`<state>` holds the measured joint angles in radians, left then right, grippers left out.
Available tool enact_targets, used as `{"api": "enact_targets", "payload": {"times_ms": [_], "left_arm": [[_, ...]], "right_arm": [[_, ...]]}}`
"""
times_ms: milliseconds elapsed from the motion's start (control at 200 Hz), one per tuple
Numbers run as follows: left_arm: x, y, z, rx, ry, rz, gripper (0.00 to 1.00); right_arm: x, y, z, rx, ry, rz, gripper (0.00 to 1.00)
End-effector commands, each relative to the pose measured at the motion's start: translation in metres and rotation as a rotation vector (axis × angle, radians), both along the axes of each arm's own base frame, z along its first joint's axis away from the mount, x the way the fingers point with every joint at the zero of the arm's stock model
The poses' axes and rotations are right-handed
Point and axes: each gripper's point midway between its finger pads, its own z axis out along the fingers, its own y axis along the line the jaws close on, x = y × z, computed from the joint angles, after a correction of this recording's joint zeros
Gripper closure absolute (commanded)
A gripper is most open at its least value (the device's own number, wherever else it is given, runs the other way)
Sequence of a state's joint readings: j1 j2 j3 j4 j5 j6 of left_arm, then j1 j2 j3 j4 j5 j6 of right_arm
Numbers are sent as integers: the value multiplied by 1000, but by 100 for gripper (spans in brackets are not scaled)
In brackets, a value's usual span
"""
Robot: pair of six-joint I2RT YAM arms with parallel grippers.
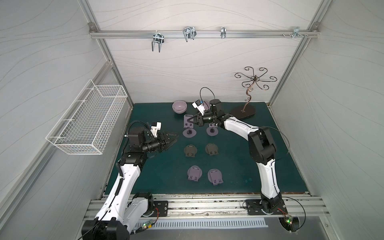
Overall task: Open the phone stand
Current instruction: Place the phone stand at the center of the board.
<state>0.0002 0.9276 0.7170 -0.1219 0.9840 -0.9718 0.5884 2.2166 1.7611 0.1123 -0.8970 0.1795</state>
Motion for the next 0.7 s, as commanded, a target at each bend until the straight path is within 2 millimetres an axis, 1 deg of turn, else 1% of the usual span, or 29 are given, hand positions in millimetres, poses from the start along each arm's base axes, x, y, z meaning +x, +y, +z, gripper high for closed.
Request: {"api": "enact_targets", "payload": {"times_ms": [0, 130, 295, 435, 520, 695], "left_arm": [[0, -1, 16, -23, -78, -14, 45], [2, -1, 12, -26, -73, -9, 45], [4, -1, 7, -33, -63, -7, 45], [5, -1, 2, -35, -54, -1, 45], [5, -1, 2, -38, -52, -1, 45], [6, -1, 2, -37, -56, 0, 45]], "right_arm": [[7, 5, -13, -27, 0, 40, 100], [18, 8, -36, -82, 23, 42, 100], [29, 10, -51, -146, 1, 25, 100], [38, 13, -69, -189, 8, 20, 100], [44, 13, -77, -205, -1, 12, 100], [58, 11, -81, -214, -26, -9, 100]]}}
